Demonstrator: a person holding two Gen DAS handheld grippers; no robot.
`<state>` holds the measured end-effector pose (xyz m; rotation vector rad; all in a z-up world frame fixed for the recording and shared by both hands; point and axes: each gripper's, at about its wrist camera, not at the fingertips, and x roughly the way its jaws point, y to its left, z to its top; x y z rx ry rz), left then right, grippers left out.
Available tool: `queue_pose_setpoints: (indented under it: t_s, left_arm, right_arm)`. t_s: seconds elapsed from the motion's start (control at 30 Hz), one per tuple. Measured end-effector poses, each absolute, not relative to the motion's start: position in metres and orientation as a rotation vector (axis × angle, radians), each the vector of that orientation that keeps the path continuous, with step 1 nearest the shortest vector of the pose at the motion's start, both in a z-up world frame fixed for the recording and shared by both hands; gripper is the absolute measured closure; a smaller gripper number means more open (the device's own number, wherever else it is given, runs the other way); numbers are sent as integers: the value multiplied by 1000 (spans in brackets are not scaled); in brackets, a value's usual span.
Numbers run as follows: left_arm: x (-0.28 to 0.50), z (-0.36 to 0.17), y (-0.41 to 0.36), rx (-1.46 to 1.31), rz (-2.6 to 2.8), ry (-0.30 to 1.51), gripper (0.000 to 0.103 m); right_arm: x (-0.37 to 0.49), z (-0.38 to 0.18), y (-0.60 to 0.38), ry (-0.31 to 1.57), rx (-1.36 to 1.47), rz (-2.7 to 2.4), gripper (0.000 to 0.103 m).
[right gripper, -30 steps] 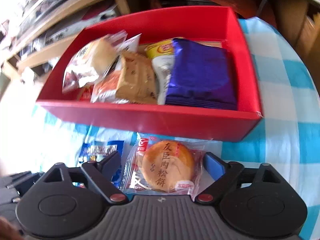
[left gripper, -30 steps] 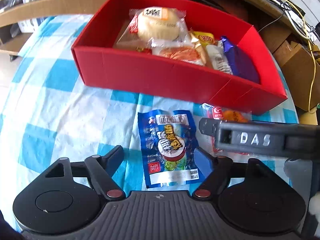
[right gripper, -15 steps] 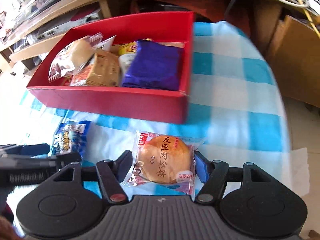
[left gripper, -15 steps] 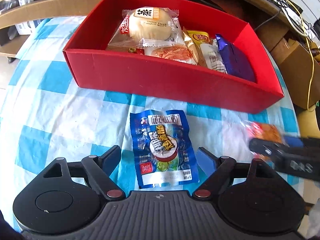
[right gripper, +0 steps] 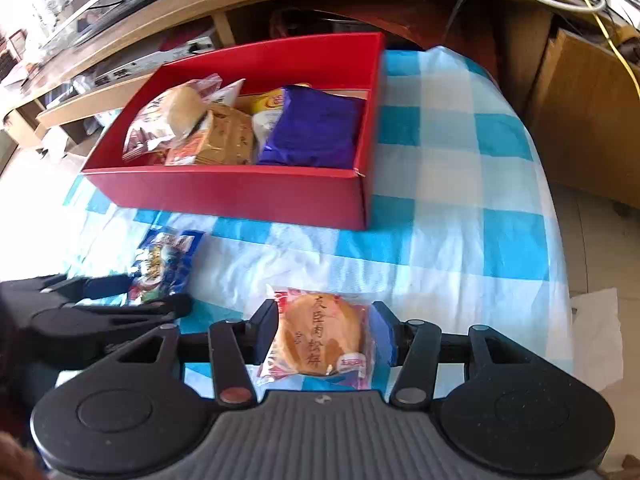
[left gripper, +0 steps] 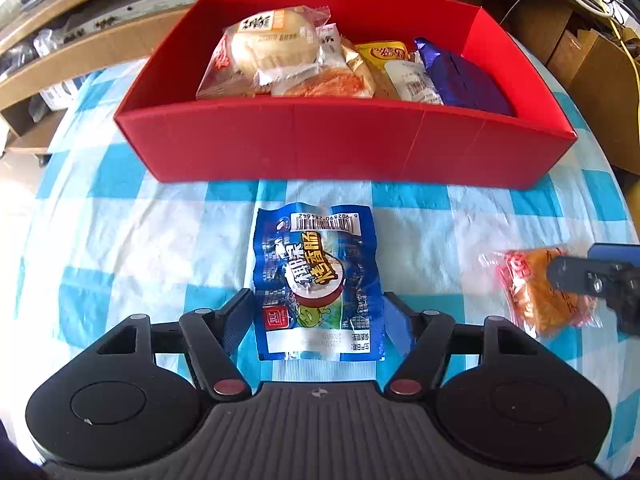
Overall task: Organize snacks
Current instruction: 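Grasp the blue sausage packet with the left tool while the right tool grasps the round bread, then lift the blue packet and round bread and carry them over the red box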
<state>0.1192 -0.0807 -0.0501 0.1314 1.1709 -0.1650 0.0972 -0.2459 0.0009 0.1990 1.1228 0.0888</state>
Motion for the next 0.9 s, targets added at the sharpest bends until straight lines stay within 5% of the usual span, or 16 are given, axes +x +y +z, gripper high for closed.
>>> queue_pose_setpoints:
  t_s: [0.27,0.47,0.73,0.9]
  left_arm:
    - [110,-45,-72,110,-196,1167,30]
    - [109,-44,-72,106,-206,1165,30]
    - [109,-41,-73,100,-229,1161,30]
    - [103,-32,-75,104,-242,1137,30]
  right_arm:
    - [101,-12,-241,1177,217,117,8]
    - [108,-29,-227,1194,168,132,5]
    - [96,-20,-225,1160,137,131,26]
    - [91,-17,-222,1156,126,145,26]
